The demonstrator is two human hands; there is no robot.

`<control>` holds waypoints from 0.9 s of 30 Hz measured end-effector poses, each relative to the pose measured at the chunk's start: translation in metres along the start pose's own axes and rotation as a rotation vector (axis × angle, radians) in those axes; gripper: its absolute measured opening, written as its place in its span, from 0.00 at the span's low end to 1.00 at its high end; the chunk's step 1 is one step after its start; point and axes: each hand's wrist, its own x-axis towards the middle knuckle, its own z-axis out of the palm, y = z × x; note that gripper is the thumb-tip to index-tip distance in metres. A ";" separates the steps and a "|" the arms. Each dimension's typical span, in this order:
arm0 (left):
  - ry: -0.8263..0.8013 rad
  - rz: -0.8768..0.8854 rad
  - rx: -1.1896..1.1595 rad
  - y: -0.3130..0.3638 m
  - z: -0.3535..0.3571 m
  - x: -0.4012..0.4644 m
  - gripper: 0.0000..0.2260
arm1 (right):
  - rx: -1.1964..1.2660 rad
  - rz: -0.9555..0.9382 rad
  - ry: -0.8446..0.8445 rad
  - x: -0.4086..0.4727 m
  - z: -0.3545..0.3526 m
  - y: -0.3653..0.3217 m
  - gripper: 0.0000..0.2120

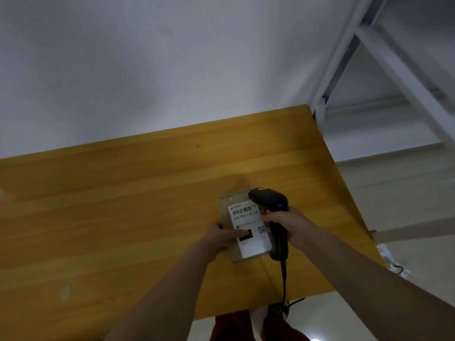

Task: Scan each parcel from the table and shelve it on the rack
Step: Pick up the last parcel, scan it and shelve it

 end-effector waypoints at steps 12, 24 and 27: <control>0.142 0.336 -0.207 0.081 -0.026 -0.056 0.27 | -0.223 -0.493 0.090 -0.068 0.018 -0.047 0.11; 0.291 0.561 -0.233 0.131 -0.037 -0.110 0.30 | -0.266 -0.741 -0.001 -0.135 0.029 -0.047 0.05; 0.303 0.576 -0.222 0.130 -0.036 -0.114 0.28 | -0.266 -0.757 -0.009 -0.142 0.026 -0.047 0.05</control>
